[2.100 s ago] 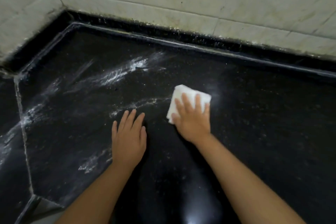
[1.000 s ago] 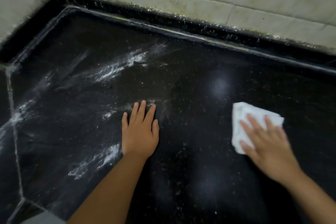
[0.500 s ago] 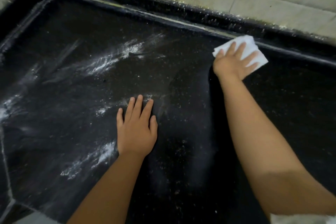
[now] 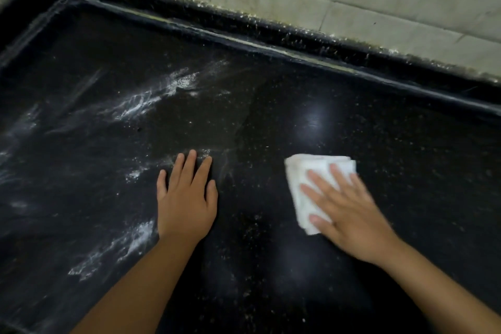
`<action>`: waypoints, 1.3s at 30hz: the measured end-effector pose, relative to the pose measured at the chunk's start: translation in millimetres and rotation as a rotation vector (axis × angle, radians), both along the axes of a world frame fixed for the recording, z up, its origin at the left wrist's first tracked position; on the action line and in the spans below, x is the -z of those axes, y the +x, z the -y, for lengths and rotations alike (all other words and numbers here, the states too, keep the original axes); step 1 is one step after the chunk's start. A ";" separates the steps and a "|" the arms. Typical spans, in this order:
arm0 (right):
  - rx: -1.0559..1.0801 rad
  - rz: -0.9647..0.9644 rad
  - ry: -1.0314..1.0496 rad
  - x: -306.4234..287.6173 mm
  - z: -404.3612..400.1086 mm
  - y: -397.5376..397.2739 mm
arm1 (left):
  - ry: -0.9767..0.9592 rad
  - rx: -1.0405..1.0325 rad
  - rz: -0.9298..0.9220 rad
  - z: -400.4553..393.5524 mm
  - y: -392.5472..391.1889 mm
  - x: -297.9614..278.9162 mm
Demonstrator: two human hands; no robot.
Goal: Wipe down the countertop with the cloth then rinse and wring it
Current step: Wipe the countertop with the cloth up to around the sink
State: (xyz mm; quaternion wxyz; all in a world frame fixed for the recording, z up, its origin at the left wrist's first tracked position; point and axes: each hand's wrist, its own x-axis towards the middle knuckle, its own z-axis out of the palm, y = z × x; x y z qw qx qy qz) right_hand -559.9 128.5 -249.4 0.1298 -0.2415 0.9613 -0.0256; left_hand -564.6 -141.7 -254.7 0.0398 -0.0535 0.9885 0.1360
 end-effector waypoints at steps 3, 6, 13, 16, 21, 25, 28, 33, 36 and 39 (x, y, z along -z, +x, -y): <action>0.330 -0.027 -0.002 -9.8 -20.9 -22.6 | 0.019 -0.004 -0.006 0.4 -0.2 0.4; 0.602 0.015 0.009 -11.6 -2.3 -76.8 | 0.017 -0.004 -0.013 0.0 0.0 0.0; 0.294 0.107 -0.008 -6.3 114.4 -139.0 | 0.015 -0.010 0.034 -0.9 0.4 -3.0; 0.091 0.041 -0.066 -0.6 111.1 -82.2 | 0.023 -0.011 0.043 -1.5 0.3 -5.8; -0.190 -0.021 -0.029 11.3 23.4 40.4 | 0.018 -0.002 0.057 -2.2 0.9 -9.0; 0.014 -0.041 0.055 -0.9 -58.5 31.2 | 0.019 -0.006 0.075 -2.2 0.9 -9.5; 0.474 0.007 0.006 -11.4 -61.8 -20.6 | 0.014 -0.010 0.074 -2.2 0.8 -11.0; 0.552 0.105 0.046 -14.2 30.5 -96.7 | 0.005 -0.010 0.080 -3.9 0.9 -13.8; 0.308 0.038 0.026 -3.2 92.0 -74.3 | -0.004 -0.005 0.103 -2.7 0.5 -13.8; 0.119 -0.155 -0.048 8.5 117.1 -5.3 | -0.018 -0.007 0.096 -3.5 0.9 -14.5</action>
